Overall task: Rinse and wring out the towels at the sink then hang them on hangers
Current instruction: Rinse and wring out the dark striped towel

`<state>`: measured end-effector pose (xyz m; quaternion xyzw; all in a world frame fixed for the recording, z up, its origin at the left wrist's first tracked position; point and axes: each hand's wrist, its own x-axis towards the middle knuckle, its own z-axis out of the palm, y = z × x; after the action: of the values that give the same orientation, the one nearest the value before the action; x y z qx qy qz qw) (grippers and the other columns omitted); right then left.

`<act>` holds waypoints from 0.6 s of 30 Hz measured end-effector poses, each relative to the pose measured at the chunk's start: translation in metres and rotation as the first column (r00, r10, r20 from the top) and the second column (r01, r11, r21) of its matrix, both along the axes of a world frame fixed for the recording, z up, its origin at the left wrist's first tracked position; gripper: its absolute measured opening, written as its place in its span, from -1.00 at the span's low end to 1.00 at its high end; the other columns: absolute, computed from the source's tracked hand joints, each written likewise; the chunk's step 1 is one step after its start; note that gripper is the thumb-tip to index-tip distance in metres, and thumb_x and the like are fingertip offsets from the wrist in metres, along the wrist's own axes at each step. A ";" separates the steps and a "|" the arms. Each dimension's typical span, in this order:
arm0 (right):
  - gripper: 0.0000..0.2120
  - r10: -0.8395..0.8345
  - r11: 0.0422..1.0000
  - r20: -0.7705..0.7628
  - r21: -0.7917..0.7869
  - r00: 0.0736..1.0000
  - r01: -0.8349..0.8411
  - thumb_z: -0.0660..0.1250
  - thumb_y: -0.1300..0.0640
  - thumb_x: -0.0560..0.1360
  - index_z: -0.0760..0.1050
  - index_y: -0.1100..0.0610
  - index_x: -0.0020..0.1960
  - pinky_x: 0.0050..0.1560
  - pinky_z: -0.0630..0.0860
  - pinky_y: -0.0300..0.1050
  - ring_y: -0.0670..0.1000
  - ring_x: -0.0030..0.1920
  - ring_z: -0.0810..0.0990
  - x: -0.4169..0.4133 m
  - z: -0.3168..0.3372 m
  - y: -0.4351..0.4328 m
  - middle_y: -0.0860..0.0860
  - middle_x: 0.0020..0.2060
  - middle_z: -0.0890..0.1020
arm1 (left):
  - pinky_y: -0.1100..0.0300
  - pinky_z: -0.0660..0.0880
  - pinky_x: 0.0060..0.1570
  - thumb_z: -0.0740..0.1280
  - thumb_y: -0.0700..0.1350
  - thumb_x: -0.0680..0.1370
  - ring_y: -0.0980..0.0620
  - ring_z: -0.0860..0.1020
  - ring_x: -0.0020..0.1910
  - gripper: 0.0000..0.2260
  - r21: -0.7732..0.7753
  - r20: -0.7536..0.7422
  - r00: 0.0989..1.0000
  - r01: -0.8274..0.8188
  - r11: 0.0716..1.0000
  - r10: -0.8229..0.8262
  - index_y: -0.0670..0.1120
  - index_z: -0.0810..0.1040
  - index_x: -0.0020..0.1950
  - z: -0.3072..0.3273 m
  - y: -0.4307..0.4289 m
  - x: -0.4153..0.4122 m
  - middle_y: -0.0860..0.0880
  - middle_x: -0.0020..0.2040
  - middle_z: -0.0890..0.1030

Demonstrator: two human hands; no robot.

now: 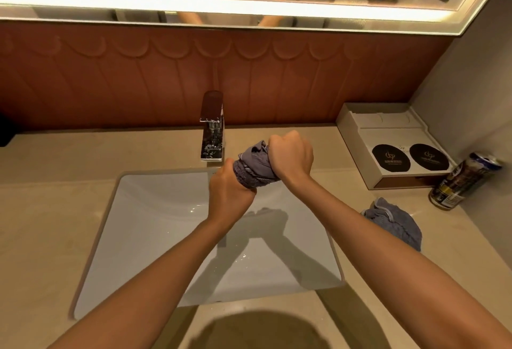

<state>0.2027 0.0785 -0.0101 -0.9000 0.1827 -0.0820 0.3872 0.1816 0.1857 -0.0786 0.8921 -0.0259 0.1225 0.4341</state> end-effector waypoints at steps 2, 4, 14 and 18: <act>-0.59 0.096 0.992 0.019 -0.086 0.995 -0.094 0.18 0.22 0.48 0.10 0.19 -0.48 -0.41 0.08 -0.04 0.08 -0.43 0.22 0.001 0.000 0.002 0.05 -0.51 0.23 | 0.23 0.29 -0.31 0.37 -0.32 0.33 -0.05 0.43 -0.30 -0.80 -0.010 -0.003 1.000 -0.007 1.000 0.007 -0.23 0.47 -0.08 -0.003 0.003 0.000 -0.14 -0.26 0.56; -0.58 0.174 0.973 0.016 -0.159 0.985 -0.169 0.18 0.22 0.48 0.10 0.18 -0.49 -0.47 0.07 -0.11 0.05 -0.45 0.21 0.003 -0.003 0.003 0.04 -0.53 0.22 | 0.21 0.36 -0.30 0.38 -0.35 0.30 -0.10 0.50 -0.28 -0.75 -0.012 -0.022 1.000 0.011 1.000 -0.011 -0.26 0.50 -0.05 -0.007 0.008 -0.001 -0.16 -0.26 0.59; -0.58 0.420 0.878 0.002 -0.253 0.908 -0.406 0.09 0.15 0.47 0.10 0.16 -0.54 -0.48 0.07 -0.14 -0.01 -0.51 0.17 0.022 -0.032 -0.002 0.03 -0.58 0.21 | 0.44 0.37 -0.42 0.38 -0.37 0.25 0.11 0.40 -0.38 -0.75 0.006 -0.248 0.959 0.141 0.990 -0.135 -0.16 0.43 -0.16 -0.017 0.022 0.009 0.03 -0.39 0.48; -0.73 0.463 0.862 0.004 -0.236 0.887 -0.449 -0.03 0.08 0.29 0.08 0.14 -0.55 -0.47 0.09 -0.08 0.01 -0.51 0.16 0.022 -0.041 0.000 0.03 -0.59 0.19 | 0.22 0.50 -0.31 0.41 -0.35 0.26 0.02 0.48 -0.28 -0.69 0.037 -0.291 0.945 0.165 0.986 -0.147 -0.19 0.50 -0.04 -0.019 0.027 0.012 -0.13 -0.22 0.59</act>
<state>0.2244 0.0789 -0.0510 -0.9531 -0.0575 -0.0359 0.2951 0.1931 0.2125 -0.0978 0.9083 -0.0368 -0.0438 0.4144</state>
